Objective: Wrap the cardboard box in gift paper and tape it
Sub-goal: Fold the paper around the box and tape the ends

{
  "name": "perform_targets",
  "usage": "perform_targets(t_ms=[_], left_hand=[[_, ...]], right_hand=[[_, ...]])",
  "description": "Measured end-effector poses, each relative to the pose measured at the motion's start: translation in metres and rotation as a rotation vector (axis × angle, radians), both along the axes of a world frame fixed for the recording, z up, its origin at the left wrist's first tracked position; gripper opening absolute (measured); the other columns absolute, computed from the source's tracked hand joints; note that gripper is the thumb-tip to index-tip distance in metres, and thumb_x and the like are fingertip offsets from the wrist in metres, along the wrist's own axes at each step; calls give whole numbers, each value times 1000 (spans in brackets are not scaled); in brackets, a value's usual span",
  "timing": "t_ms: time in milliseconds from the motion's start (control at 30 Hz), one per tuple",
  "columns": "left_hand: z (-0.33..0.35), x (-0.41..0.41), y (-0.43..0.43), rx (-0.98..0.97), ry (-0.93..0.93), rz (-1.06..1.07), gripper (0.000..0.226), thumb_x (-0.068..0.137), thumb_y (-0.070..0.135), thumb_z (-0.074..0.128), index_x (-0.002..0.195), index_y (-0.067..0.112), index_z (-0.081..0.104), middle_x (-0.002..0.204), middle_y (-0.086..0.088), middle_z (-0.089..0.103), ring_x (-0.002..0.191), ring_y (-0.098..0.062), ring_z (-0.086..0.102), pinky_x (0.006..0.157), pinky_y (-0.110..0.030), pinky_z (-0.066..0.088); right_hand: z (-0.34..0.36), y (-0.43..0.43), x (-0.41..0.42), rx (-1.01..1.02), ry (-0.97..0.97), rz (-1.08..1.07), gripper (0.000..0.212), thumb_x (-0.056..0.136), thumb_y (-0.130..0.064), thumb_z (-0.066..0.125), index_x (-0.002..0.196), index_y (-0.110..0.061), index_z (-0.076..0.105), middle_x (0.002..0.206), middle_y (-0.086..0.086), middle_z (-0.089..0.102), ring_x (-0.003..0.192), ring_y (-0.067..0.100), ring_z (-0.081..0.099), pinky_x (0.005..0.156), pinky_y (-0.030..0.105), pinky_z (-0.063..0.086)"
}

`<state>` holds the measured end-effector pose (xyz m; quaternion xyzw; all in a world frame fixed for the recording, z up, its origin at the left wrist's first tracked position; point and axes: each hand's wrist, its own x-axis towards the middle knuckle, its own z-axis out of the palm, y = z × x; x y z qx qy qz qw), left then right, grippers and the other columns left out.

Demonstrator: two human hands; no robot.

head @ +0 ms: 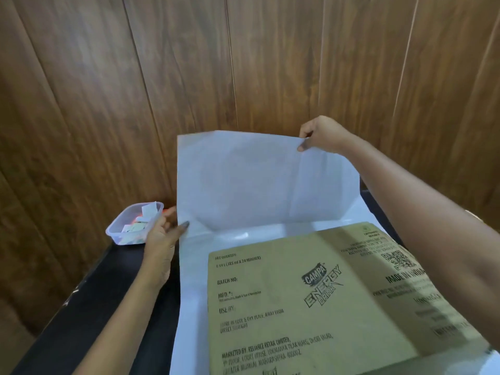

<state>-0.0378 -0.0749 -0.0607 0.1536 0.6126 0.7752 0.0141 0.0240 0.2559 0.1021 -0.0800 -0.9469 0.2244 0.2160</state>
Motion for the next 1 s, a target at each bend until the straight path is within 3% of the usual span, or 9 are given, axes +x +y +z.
perform_targets(t_ms=[67, 167, 333, 433, 533, 700, 767, 867, 1000], left_hand=[[6, 21, -2, -224, 175, 272, 50, 83, 10, 66, 129, 16, 46, 134, -1, 48, 123, -16, 46, 101, -31, 42], [14, 76, 4, -487, 559, 496, 62, 76, 26, 71, 129, 13, 42, 139, -5, 28, 130, -18, 23, 107, -36, 26], [14, 146, 24, -755, 977, 332, 43, 77, 43, 53, 112, 18, 49, 125, -3, 32, 120, -20, 28, 108, -23, 12], [14, 175, 33, -927, 934, 9, 52, 78, 56, 44, 114, 20, 51, 125, 4, 30, 120, -13, 24, 106, -34, 24], [11, 206, 31, -1161, 867, -263, 62, 81, 65, 47, 125, 21, 46, 137, 5, 29, 128, -11, 21, 110, -34, 23], [4, 248, 38, -1403, 1136, -163, 72, 84, 62, 48, 141, 21, 32, 152, 3, 21, 137, -15, 22, 108, -32, 24], [-5, 253, 45, -1437, 1196, -26, 69, 84, 54, 57, 139, 16, 37, 146, -2, 35, 131, -20, 36, 102, -32, 34], [-16, 251, 47, -1336, 1295, 192, 62, 53, 48, 84, 99, 13, 62, 107, -6, 60, 89, -25, 60, 68, -31, 48], [-33, 256, 42, -1165, 1470, 440, 66, 59, 34, 80, 114, 12, 49, 125, -10, 42, 113, -29, 41, 93, -43, 32]], right_hand=[[2, -5, 18, -9, 53, 32, 18, 76, -7, 73, 67, -10, 58, 64, 0, 48, 60, 14, 42, 52, 24, 29], [-1, -15, 43, -17, 100, 65, 13, 79, -5, 70, 70, -5, 60, 66, -1, 49, 54, 12, 40, 46, 19, 29], [-13, -34, 90, -1, 163, 45, 13, 82, -6, 66, 72, -5, 59, 60, 2, 47, 49, 12, 38, 46, 23, 29], [-21, -47, 121, 29, 202, 8, 13, 84, -8, 62, 72, -9, 59, 54, -3, 45, 46, 8, 36, 47, 23, 26], [-33, -63, 161, 132, 200, -20, 12, 87, -12, 59, 76, -10, 61, 52, -6, 44, 47, 8, 36, 49, 17, 22], [-75, -82, 206, 345, 248, -90, 19, 87, -19, 50, 79, -14, 66, 75, 6, 65, 74, 30, 59, 64, 29, 39], [-97, -87, 219, 378, 275, -90, 18, 85, -19, 52, 76, -15, 67, 75, 10, 61, 73, 33, 61, 60, 31, 39], [-129, -99, 235, 454, 265, -104, 22, 84, -20, 49, 73, -15, 68, 69, 7, 60, 65, 27, 61, 52, 26, 32], [-161, -105, 248, 559, 287, -29, 26, 72, -21, 40, 62, -16, 63, 54, -4, 61, 60, 17, 64, 38, 21, 40]])
